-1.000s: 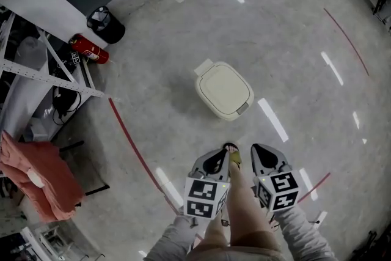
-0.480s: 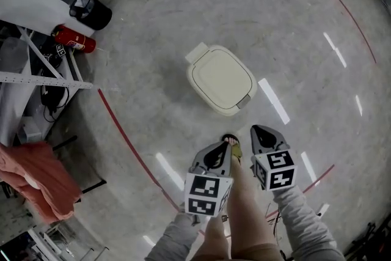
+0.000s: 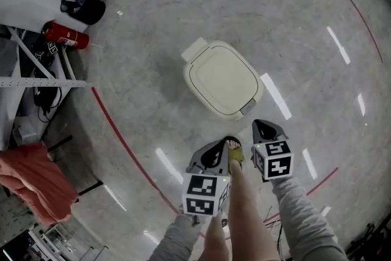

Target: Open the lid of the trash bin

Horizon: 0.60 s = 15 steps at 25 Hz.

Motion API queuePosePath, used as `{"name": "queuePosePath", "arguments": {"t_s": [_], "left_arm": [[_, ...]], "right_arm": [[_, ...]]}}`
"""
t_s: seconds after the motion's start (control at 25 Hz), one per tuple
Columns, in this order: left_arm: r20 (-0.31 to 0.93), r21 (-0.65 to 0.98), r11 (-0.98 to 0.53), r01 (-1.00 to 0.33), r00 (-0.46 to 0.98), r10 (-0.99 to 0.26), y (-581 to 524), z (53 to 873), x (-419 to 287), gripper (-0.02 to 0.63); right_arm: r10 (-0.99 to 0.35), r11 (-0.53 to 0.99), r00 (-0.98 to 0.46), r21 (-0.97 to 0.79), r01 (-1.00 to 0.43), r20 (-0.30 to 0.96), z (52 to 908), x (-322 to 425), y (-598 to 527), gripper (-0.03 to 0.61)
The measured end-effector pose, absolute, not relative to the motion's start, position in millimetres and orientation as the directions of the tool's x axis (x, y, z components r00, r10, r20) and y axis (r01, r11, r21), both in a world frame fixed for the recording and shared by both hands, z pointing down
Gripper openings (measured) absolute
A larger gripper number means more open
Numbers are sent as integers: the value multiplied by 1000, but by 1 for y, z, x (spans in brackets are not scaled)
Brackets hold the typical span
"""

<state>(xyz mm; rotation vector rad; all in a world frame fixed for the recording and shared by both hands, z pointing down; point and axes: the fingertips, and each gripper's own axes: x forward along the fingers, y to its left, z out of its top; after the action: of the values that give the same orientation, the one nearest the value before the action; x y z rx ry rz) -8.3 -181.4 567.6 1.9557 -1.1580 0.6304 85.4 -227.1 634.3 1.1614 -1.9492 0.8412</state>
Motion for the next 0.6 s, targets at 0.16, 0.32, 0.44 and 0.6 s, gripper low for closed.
{"name": "queuePosePath", "arguments": {"t_s": [0.16,0.32,0.44,0.6], "left_arm": [[735,367,-261,-893,450,-507,-188,593,-13,5],[744,375,-238,-896,444,-500,-190,615,-16,5],[748,381,-231,-896,445,-493,-191,625,-16,5],[746,388,-224,-894,447,-493,-191,630,-14,5]], "right_arm": [[-431,396,-336,-160,-904,837,664,86,-239,-3],[-425,399,-326,-149,-905,844,689,86,-249,-3],[-417,398,-316,-141,-907,852,702,86,-254,-3],[-408,403,-306,-131,-906,860,713,87,-255,-3]]}}
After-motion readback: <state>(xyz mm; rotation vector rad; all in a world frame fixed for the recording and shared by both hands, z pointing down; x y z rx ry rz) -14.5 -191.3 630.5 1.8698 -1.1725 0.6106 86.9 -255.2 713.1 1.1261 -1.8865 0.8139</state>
